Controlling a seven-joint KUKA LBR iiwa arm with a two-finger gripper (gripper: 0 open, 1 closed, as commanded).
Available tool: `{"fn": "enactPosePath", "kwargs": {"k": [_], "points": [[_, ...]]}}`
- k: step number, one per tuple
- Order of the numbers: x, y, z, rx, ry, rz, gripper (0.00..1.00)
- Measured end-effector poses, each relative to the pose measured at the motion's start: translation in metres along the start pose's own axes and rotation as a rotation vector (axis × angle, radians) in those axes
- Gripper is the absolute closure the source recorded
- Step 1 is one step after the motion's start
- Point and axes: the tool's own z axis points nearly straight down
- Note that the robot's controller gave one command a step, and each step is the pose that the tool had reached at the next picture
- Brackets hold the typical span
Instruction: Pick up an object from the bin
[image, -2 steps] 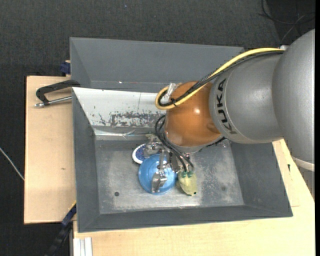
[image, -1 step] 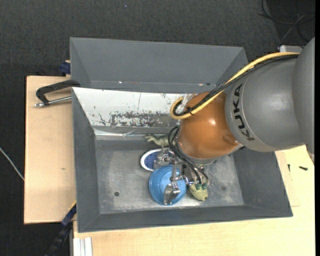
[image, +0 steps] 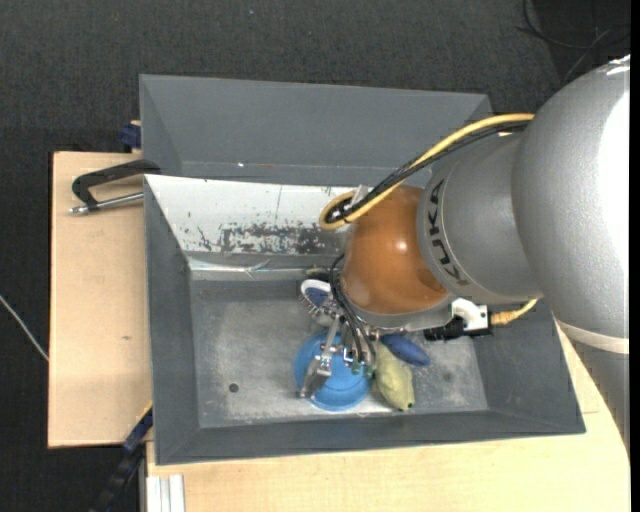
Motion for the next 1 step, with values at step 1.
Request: {"fn": "enactPosePath", "kwargs": {"k": [1], "points": [[-0.0255,0.0401,0.0091,0.004,0.002,-0.092,0.00]]}}
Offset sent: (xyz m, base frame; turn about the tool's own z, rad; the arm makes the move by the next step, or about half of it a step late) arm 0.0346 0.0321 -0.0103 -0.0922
